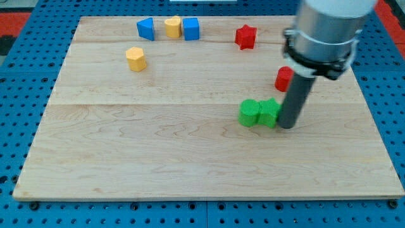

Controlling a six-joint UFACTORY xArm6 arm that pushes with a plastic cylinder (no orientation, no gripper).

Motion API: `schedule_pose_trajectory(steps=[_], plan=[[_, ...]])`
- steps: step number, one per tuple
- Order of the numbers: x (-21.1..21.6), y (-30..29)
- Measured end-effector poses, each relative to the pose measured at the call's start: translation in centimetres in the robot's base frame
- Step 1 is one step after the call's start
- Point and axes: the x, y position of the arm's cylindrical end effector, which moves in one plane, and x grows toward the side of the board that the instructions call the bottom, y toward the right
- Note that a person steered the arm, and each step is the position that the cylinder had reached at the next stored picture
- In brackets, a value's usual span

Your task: Move the red circle to the red star

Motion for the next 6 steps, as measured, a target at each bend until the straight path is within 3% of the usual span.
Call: schedule_pose_trajectory(steps=[1, 3, 4, 5, 6], plan=[[-3.5, 4.3], [-12.3, -2.3], [-7.5, -1.7], [-10.0, 3.5], [-14.4, 3.2]])
